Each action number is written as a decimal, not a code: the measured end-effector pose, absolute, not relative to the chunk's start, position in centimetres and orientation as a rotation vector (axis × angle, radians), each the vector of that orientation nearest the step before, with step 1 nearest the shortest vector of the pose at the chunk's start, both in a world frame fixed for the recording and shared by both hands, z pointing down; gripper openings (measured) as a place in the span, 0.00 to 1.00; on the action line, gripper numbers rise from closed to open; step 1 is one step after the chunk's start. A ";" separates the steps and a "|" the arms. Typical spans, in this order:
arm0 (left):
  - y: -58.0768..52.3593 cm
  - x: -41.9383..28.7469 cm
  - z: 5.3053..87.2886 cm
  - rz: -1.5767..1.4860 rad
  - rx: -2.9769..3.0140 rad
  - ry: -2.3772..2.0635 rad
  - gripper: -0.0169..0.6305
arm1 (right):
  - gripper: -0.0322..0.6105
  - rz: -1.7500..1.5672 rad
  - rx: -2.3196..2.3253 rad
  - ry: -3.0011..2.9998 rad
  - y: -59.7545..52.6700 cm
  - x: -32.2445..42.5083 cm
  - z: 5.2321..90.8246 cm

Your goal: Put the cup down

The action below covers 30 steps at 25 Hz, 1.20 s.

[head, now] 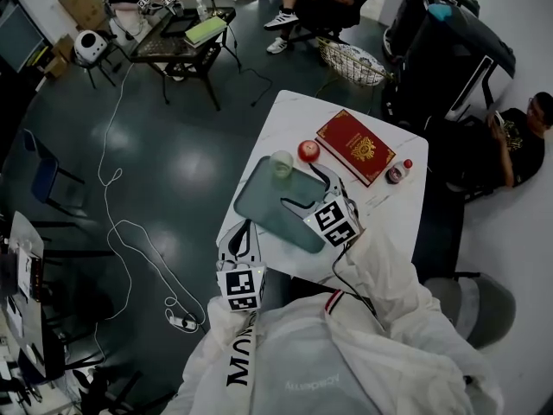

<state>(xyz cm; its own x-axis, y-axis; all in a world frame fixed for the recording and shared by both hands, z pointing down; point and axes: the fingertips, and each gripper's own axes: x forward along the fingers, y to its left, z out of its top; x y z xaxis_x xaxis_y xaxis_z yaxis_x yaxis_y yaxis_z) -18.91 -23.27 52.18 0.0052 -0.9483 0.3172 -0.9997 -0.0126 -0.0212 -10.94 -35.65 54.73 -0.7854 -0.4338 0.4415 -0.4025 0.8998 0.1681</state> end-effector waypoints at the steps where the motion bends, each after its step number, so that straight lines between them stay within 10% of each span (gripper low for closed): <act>1: -23.1 -18.8 52.1 0.357 2.070 -2.046 0.05 | 0.77 -0.084 0.610 -2.583 -35.4 -10.8 54.7; 30: -11.6 -16.7 50.6 0.337 2.201 -2.000 0.05 | 0.59 -0.021 0.808 -2.573 -23.0 -6.9 51.6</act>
<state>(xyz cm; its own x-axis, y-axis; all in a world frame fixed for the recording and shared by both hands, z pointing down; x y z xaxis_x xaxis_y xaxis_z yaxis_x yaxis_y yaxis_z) -16.71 -11.59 50.64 0.0865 -0.9607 0.2638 -0.9941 -0.1008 -0.0409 -6.85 -22.97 51.61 -0.7319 -0.5471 0.4061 -0.5404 0.8291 0.1431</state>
